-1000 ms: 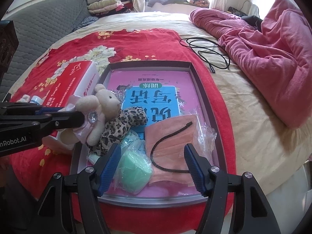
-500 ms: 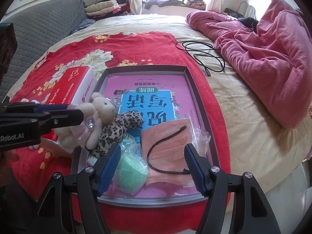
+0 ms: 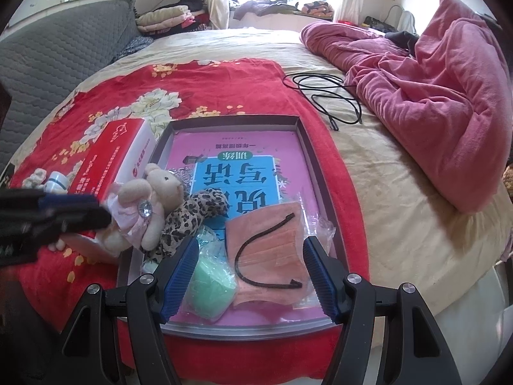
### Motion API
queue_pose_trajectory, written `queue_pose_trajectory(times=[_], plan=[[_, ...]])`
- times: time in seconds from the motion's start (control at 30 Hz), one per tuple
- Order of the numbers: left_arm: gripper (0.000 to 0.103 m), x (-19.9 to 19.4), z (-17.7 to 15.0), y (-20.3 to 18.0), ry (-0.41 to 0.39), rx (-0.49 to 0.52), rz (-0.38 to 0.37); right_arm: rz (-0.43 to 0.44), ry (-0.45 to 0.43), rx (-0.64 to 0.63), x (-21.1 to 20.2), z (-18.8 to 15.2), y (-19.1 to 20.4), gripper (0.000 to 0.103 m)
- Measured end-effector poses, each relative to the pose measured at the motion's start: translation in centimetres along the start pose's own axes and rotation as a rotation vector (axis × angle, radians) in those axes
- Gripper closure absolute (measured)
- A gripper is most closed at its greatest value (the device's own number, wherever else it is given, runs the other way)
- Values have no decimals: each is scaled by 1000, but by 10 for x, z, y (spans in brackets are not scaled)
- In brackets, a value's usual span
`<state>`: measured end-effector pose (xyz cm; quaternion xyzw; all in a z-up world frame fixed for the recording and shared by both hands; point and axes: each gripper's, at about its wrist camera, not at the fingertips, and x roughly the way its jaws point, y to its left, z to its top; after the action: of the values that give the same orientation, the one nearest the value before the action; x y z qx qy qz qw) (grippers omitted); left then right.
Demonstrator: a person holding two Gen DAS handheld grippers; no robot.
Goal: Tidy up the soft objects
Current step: 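Lower the bunny plush onto the tray and open the left tool, then move both open tools back toward the loose items on the bedspread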
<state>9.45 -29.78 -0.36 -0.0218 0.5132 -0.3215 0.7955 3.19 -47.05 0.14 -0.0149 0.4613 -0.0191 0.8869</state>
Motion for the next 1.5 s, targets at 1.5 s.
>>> queue_pose_trajectory(times=[1.5], plan=[[41, -51, -6, -5, -73, 13, 54, -56, -63, -38, -48, 16, 28, 26]])
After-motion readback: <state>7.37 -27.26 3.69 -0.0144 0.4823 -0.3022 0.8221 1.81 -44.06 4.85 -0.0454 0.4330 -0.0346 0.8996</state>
